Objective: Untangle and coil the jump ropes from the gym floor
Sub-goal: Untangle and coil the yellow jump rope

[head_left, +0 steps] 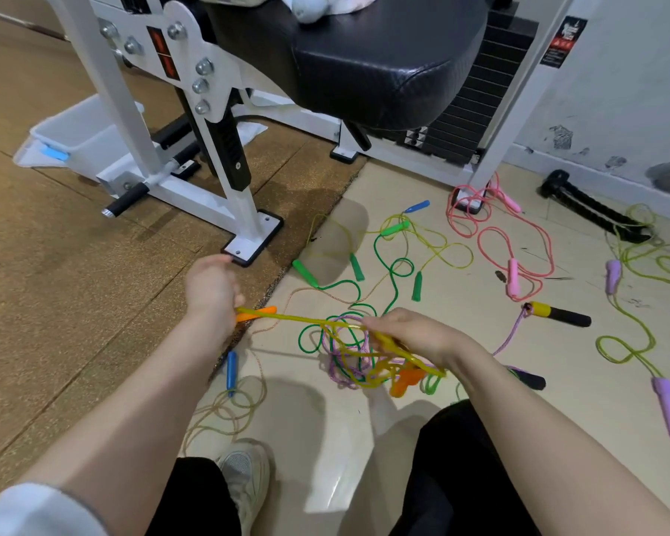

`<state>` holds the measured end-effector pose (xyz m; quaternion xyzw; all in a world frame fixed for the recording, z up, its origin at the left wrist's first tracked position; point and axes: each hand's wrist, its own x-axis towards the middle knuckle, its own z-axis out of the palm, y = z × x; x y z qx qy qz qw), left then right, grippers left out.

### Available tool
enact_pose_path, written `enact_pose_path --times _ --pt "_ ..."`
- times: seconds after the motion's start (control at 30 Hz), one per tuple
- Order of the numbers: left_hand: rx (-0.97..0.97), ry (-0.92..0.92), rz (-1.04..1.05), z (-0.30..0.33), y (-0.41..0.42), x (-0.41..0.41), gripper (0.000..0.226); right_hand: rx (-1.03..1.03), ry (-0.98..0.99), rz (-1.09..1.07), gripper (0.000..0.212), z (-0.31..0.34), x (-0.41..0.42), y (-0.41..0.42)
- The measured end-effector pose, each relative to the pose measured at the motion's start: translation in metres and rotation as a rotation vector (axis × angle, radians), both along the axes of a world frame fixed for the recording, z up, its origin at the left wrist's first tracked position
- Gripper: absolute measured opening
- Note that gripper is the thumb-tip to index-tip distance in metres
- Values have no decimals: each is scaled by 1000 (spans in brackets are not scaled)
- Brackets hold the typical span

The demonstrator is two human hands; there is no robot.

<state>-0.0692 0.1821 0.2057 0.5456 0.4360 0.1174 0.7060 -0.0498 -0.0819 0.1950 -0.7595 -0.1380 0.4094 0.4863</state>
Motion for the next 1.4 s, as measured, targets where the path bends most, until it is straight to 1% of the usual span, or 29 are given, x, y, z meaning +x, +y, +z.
enact_pose_path --times 0.03,0.1,0.17,0.23,0.27,0.33,0.37,0.4,0.43,0.47,0.5,0.53,0.6,0.63,0.67,0.7,0.77,0.8,0.83,0.9,0.93,1.0,1.03,1.13,1.2,1.27,1.3,1.33,1.4 --pt "37 37 34 -6 14 -3 32 131 174 -49 43 0 3 -11" --pt "103 145 77 -17 41 -10 32 362 449 -67 41 1 7 -31" --pt "217 241 51 -30 51 -15 31 487 609 -40 40 2 7 -39" --pt "357 353 -128 -46 45 -16 32 590 672 -50 35 6 6 -35" --pt "398 405 -273 -55 40 -15 34 637 682 -66 34 11 5 -29" --pt "517 670 -622 -62 22 -16 38 654 635 -109 30 18 4 -17" --pt "672 795 -784 -56 6 -16 41 621 567 -139 22 19 3 -8" --pt "773 751 -856 -46 -12 -16 44 590 501 -172 14 22 1 1" --pt "780 594 -862 -34 -32 -18 44 571 461 -215 12 26 -3 12" --pt "709 394 -834 -24 -52 -22 37 568 446 -272 15 31 -5 22" --pt "571 206 -793 -11 -70 -28 27 598 458 -343 17 36 -6 30" --pt "353 55 -791 -1 -85 -36 24 648 483 -424 18 39 -6 37" --pt "-85 -181 -839 14 -104 -50 40 762 515 -559 19 44 -4 45" --pt "-140 -235 -920 13 -105 -54 48 800 523 -614 19 46 -2 48" --pt "-43 -248 -1034 11 -103 -55 51 798 512 -661 19 48 -1 51" --pt "122 -261 -1127 8 -97 -54 47 749 470 -699 19 49 0 52" --pt "568 -219 -1251 -6 -82 -47 24 596 342 -739 22 50 4 49" --pt "780 -184 -1313 -14 -76 -42 25 543 293 -756 24 48 7 47" --pt "947 -131 -1372 -21 -72 -40 36 512 265 -779 25 46 12 44" --pt "1139 86 -1403 -34 -65 -40 51 492 250 -838 26 43 20 37" --pt "1231 230 -1389 -41 -61 -40 52 514 277 -876 27 42 23 33" --pt "1396 498 -1370 -49 -50 -40 46 609 411 -985 27 39 28 27" --pt "1435 578 -1383 -51 -44 -41 43 654 491 -1039 27 37 30 24" --pt "1378 647 -1469 -57 -30 -43 48 686 623 -1144 31 25 33 15" --pt "1324 574 -1520 -55 -29 -43 37 638 584 -1207 31 16 35 13" --pt "1094 439 -1511 -54 -34 -44 35 538 479 -1273 28 8 37 15" --pt "958 373 -1465 -51 -38 -43 38 446 426 -1271 20 5 38 17" --pt "850 310 -1398 -46 -41 -41 39 324 395 -1197 22 4 37 18" --pt "732 194 -1279 -37 -45 -37 35 26 353 -909 57 7 25 23"
